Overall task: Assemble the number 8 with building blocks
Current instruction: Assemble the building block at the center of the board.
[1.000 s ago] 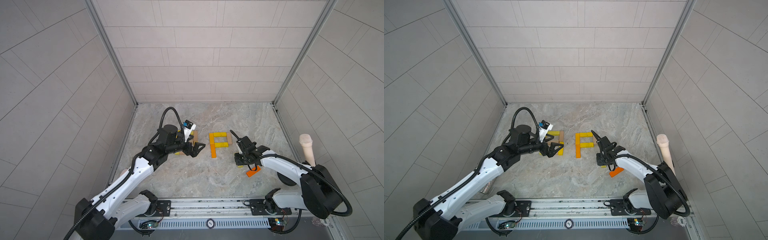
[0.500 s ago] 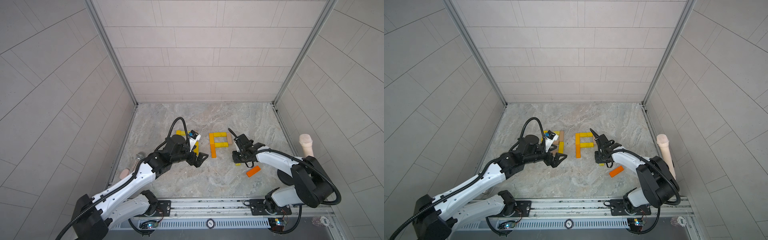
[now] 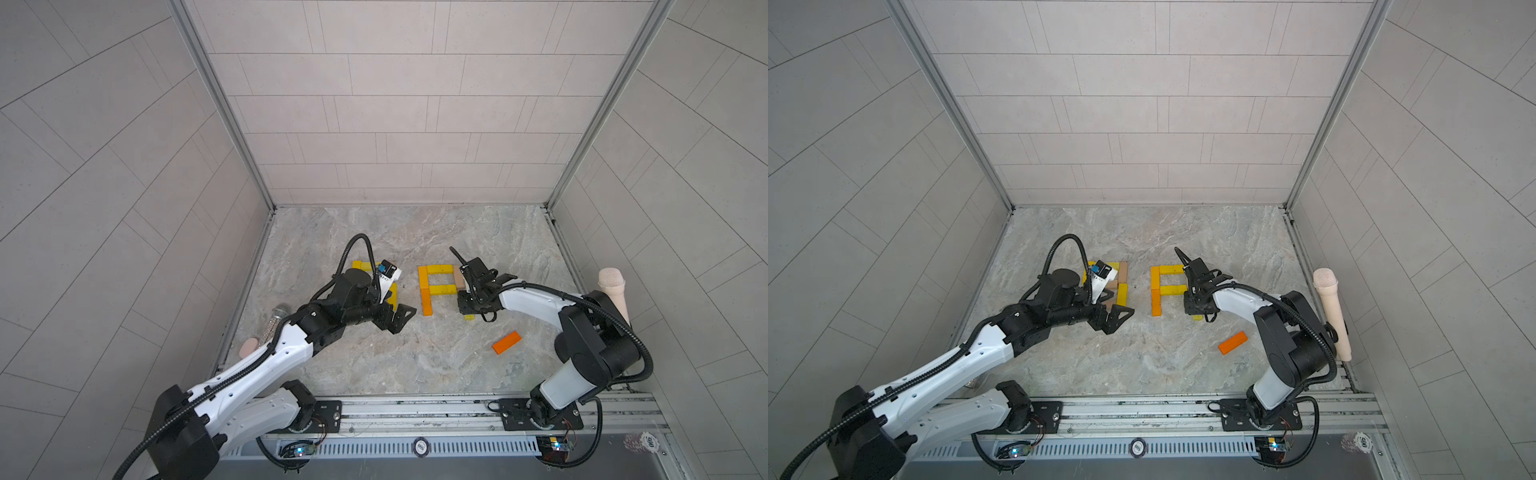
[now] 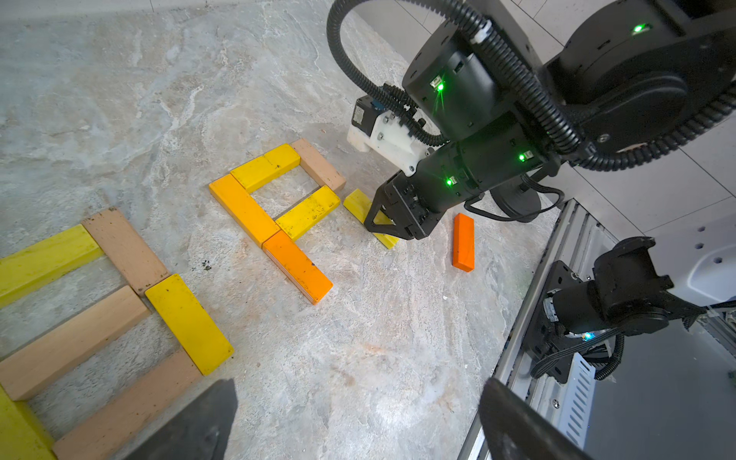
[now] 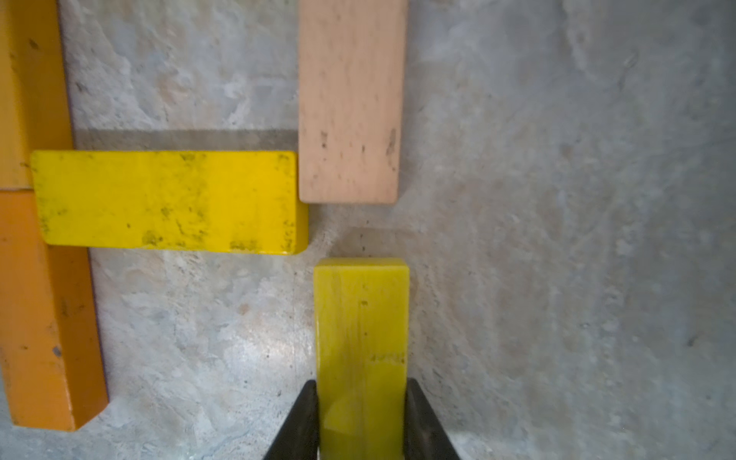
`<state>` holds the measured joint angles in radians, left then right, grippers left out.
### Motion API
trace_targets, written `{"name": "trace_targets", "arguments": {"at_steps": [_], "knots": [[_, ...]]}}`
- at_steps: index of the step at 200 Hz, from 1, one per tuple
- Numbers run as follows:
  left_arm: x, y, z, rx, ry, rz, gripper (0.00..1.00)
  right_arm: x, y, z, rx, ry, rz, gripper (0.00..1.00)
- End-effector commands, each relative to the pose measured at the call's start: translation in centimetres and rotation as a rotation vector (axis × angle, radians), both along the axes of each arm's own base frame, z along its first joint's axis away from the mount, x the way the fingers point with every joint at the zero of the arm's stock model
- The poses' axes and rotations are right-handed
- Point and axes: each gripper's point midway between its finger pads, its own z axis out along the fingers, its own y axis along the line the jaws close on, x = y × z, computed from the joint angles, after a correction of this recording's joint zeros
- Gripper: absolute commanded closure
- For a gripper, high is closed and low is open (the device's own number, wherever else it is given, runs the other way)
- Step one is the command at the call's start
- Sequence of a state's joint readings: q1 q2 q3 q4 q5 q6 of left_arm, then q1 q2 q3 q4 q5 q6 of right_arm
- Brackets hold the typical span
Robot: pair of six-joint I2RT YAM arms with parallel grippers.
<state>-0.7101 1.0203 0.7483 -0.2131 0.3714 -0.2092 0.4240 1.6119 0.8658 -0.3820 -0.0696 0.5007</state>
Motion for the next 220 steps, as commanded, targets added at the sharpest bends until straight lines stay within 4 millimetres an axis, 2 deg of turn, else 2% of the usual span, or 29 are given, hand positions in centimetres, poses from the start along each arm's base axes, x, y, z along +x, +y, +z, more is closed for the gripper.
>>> {"name": "trace_targets", "arguments": {"at_steps": [1,87,137,220], "knots": [[0.06,-0.17,1.49,-0.032,-0.043,-0.003,0.0,0.48,-0.43,-0.28,-0.017,0.002,-0.034,0.73],[-0.01,-0.04,1.72,-0.037,-0.053,0.0,0.0,1.03,-0.4,-0.67,-0.028,0.017,-0.054,0.71],[0.01,-0.05,1.62,-0.037,-0.05,0.002,0.0,0.92,-0.18,-0.75,-0.013,0.02,-0.055,0.58],[0.0,-0.04,1.6,-0.037,-0.05,0.001,0.0,0.91,-0.01,-0.38,0.005,0.008,-0.06,0.63]]}}
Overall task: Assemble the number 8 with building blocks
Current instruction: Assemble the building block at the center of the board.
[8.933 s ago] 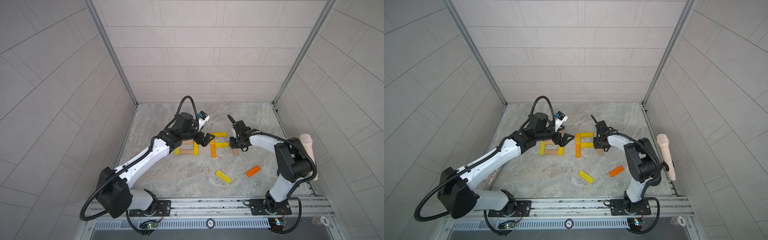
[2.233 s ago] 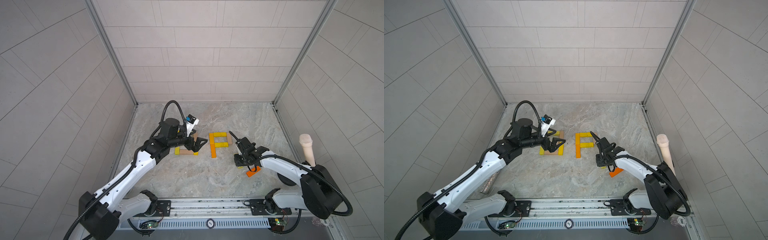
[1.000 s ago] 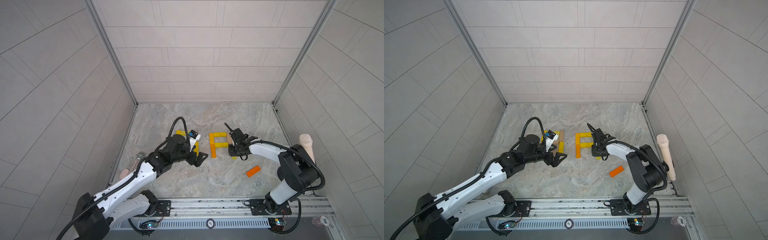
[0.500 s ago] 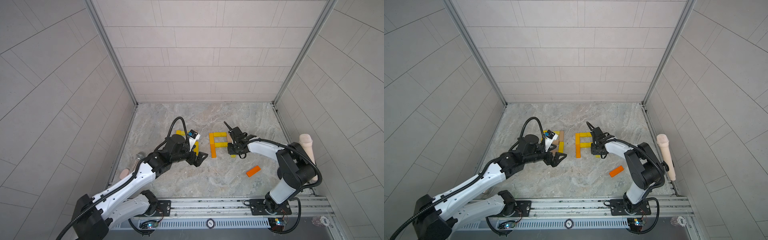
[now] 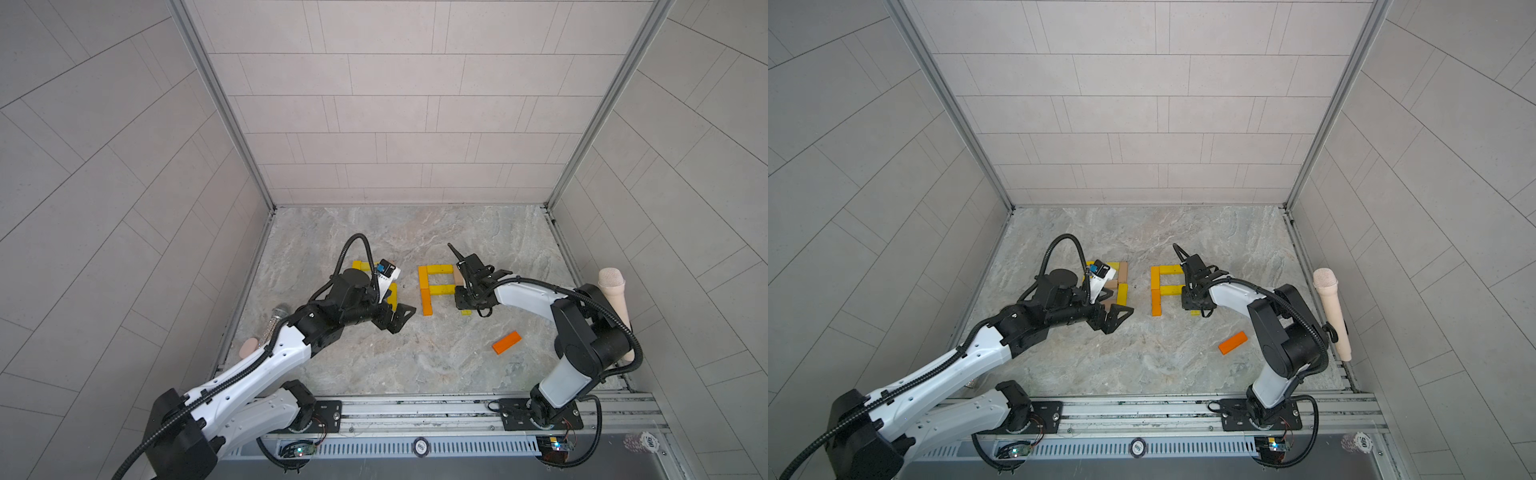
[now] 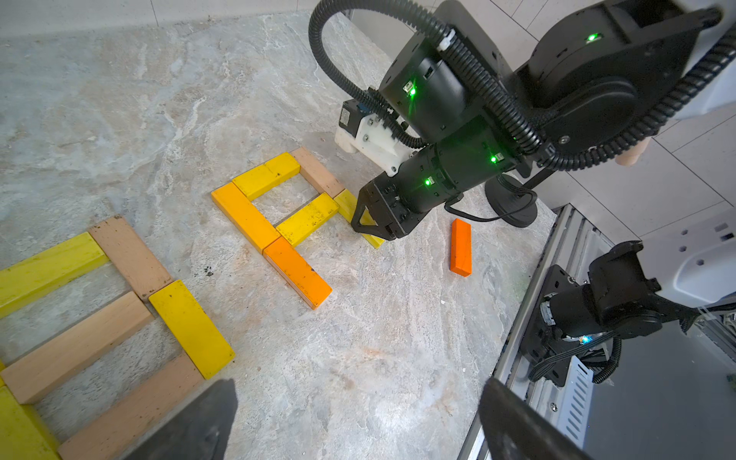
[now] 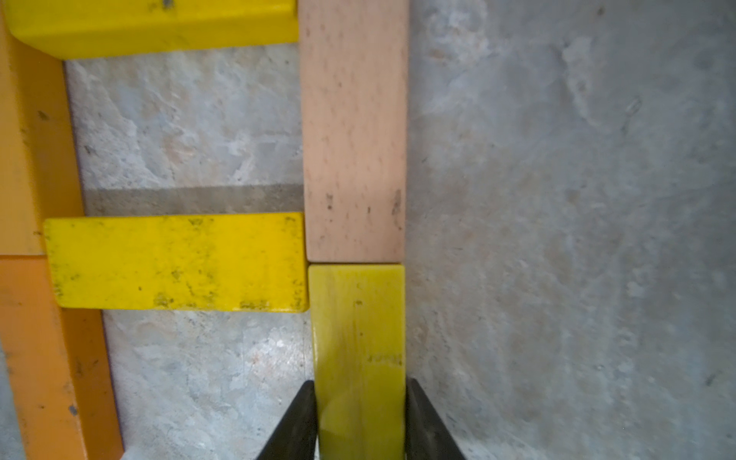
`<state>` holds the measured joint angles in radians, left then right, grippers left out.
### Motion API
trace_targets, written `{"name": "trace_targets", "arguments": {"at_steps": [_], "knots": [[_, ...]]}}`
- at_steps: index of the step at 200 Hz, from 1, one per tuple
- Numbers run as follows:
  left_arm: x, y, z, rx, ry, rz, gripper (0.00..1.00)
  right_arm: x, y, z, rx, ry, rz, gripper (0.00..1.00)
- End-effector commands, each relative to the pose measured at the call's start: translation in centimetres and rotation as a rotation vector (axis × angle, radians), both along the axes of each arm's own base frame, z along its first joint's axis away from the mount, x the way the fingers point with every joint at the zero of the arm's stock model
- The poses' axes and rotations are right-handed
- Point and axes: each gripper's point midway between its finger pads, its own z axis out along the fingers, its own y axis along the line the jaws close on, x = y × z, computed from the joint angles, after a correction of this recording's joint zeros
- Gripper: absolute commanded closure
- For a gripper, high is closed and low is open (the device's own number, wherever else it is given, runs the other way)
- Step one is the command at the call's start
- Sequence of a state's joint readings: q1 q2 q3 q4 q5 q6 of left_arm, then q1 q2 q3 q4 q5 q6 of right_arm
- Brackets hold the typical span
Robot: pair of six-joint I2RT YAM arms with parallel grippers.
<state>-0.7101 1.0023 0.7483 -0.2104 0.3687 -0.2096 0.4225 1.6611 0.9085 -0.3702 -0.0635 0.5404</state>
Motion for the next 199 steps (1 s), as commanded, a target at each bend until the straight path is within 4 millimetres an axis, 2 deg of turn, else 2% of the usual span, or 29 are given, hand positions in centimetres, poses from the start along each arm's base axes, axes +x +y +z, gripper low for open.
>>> {"name": "trace_targets", "arguments": {"at_steps": [1,61,95,132,169,199], "knots": [[0.1,-0.2,1.0,-0.025,-0.034,-0.001,0.0,-0.4,-0.4,-0.2,-0.005,0.012,-0.02,0.63],[0.1,-0.2,1.0,-0.026,-0.033,0.0,0.0,-0.4,-0.5,-0.2,-0.005,0.013,-0.023,0.63],[0.0,-0.2,1.1,-0.029,-0.035,-0.002,0.0,-0.4,-0.5,0.2,0.001,0.003,-0.029,0.54],[0.0,-0.1,1.4,-0.031,-0.041,-0.001,0.0,-0.9,-0.6,2.0,0.022,-0.031,-0.038,0.44],[-0.2,0.1,2.1,-0.025,-0.047,-0.004,0.0,-3.2,-2.0,3.8,0.037,-0.066,-0.083,0.32],[-0.2,0.1,2.8,-0.017,-0.064,-0.013,0.0,-6.1,-5.1,4.7,-0.026,-0.072,-0.192,0.3]]}}
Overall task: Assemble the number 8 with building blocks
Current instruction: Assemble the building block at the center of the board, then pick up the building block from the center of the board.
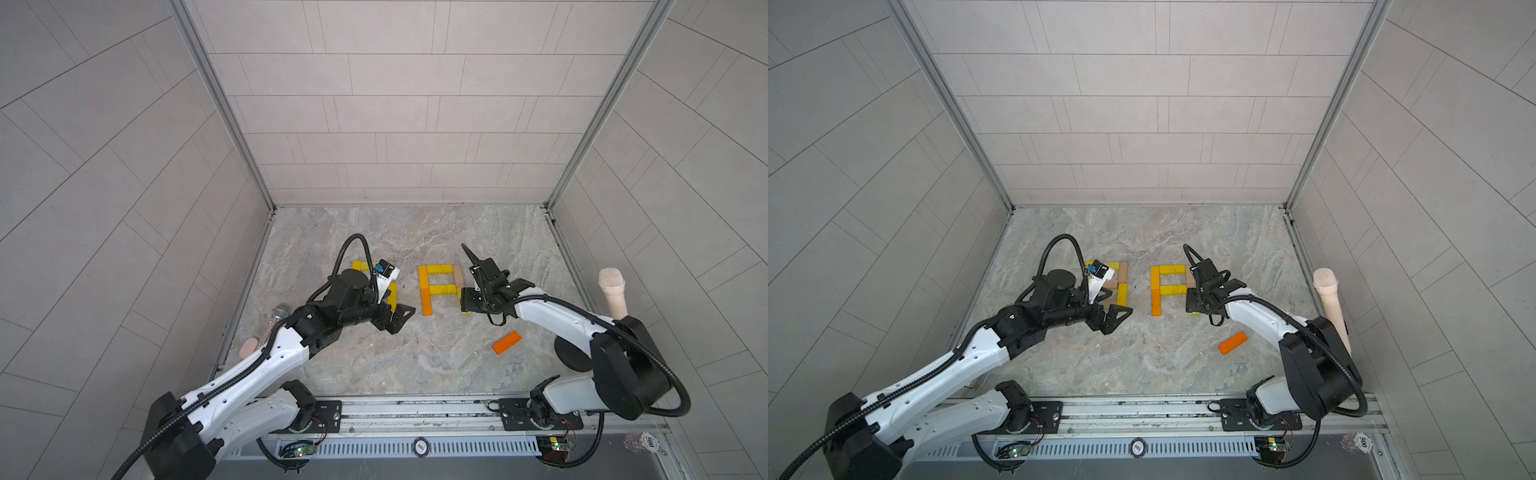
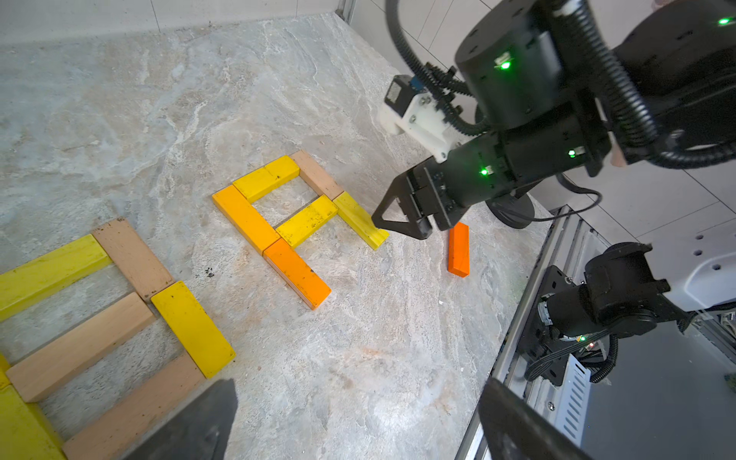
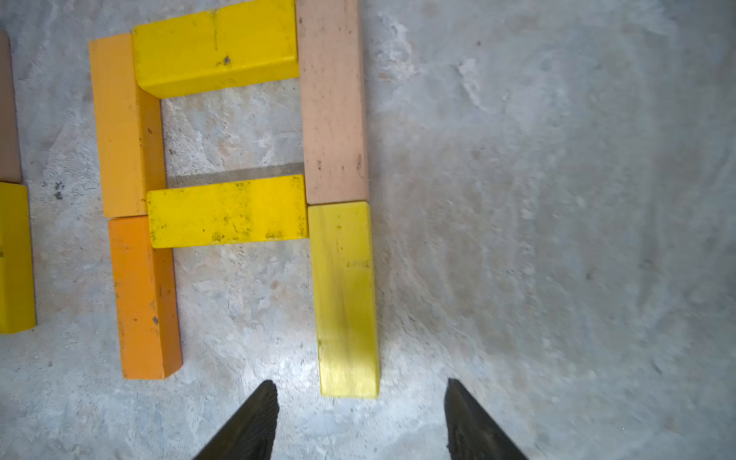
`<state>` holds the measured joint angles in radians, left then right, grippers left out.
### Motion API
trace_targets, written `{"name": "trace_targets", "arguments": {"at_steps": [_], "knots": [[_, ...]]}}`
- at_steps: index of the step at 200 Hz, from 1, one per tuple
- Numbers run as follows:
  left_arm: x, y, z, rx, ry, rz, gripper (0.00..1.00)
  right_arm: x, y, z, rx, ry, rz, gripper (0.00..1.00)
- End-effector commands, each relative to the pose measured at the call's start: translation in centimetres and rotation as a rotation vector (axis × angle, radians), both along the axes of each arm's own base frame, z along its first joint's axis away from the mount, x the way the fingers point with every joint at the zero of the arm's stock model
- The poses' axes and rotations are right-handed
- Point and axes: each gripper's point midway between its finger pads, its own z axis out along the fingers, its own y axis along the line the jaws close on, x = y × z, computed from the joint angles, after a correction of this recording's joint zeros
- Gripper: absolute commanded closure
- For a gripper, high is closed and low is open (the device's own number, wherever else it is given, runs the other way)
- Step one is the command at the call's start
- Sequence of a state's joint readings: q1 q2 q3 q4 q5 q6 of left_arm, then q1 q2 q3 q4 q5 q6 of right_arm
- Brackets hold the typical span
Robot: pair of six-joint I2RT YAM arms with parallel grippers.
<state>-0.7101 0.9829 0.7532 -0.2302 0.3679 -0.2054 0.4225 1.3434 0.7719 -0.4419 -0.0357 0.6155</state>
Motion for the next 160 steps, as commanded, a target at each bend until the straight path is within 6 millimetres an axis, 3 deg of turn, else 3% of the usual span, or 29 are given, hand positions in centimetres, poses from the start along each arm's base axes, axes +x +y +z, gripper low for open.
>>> {"name": "trace_targets", "arguments": {"at_steps": [1,53,57,91,118,160], "knots": [[0.0,-0.1,2.4,-0.015,-0.057,-0.012,0.0,-2.7,-3.1,0.0,-0.072,0.036,-0.12,0.3],[0.5,-0.5,2.6,-0.027,-0.068,-0.012,0.0,-7.1,-7.3,0.2,-0.1,0.046,-0.3,0.24],[0.5,-0.6,2.5,-0.029,-0.068,-0.014,0.0,-7.9,-7.8,-0.7,-0.117,0.069,-0.31,0.23],[0.6,-0.8,2.5,-0.03,-0.062,-0.019,0.0,-9.8,-9.9,-1.6,-0.123,0.048,-0.426,0.19],[0.5,-0.7,2.4,-0.03,-0.063,-0.019,0.0,-10.6,-10.4,-2.7,-0.077,0.053,-0.476,0.19],[0.6,-0.9,2.1,-0.03,-0.054,-0.021,0.0,-10.2,-9.4,-4.2,0.004,0.087,-0.455,0.26]]}}
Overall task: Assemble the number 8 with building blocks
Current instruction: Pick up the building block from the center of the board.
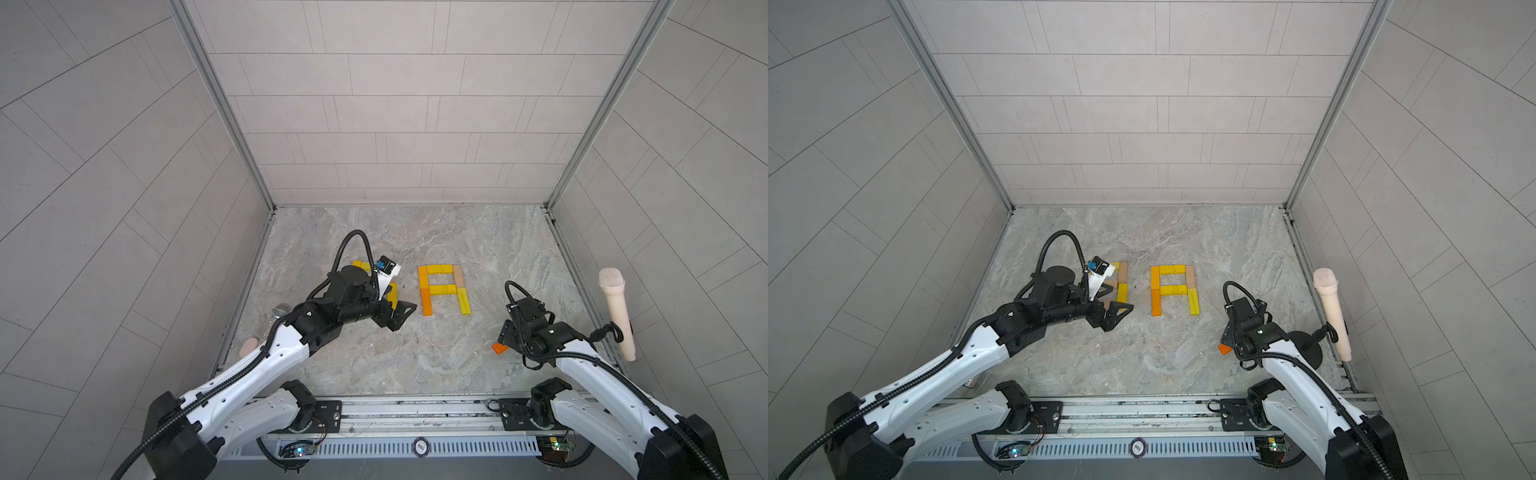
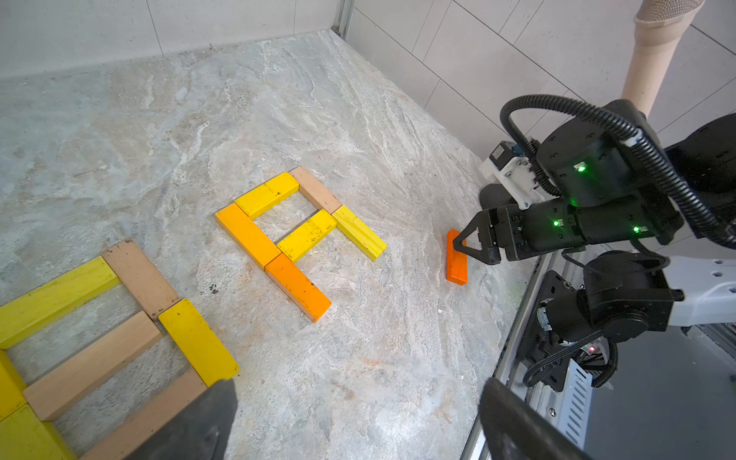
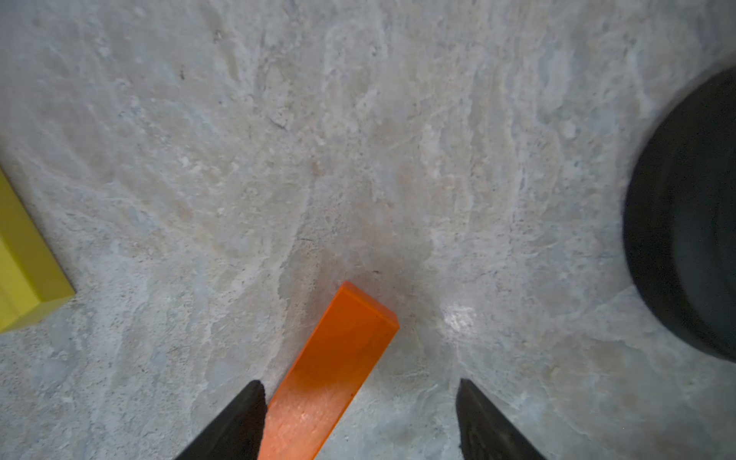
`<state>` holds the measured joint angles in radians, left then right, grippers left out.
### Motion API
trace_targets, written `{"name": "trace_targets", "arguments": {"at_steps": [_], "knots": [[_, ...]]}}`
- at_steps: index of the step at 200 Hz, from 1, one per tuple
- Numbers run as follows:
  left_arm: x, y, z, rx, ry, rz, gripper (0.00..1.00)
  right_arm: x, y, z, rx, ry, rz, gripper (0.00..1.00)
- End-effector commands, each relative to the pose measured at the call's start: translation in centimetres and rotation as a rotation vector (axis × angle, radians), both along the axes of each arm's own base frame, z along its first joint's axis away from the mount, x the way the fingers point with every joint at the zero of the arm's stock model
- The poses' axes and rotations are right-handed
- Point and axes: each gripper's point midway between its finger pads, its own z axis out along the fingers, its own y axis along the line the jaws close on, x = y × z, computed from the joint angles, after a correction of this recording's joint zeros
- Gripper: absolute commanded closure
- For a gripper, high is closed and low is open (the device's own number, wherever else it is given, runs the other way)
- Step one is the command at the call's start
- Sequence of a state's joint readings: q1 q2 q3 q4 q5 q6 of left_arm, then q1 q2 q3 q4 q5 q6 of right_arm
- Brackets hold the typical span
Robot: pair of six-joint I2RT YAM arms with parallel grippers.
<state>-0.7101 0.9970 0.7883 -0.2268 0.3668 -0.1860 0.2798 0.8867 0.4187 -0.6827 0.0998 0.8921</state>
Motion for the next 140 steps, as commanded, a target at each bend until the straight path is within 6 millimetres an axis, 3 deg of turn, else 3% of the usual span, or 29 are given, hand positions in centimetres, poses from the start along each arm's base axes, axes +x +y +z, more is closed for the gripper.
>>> {"name": "trace_targets", "arguments": {"at_steps": [1,68,140], "knots": [[0.1,-0.5,0.9,-0.023,-0.021,-0.013,0.0,0.5,0.7,-0.5,0.051,-0.01,-0.01,0.26],[0.2,-0.5,0.6,-0.018,-0.017,-0.01,0.0,0.7,1.3,-1.9,0.065,0.029,0.02,0.35],[0.2,-0.5,0.6,-0.02,-0.015,-0.009,0.0,1.6,2.5,-1.5,0.102,0.049,0.065,0.62]]}}
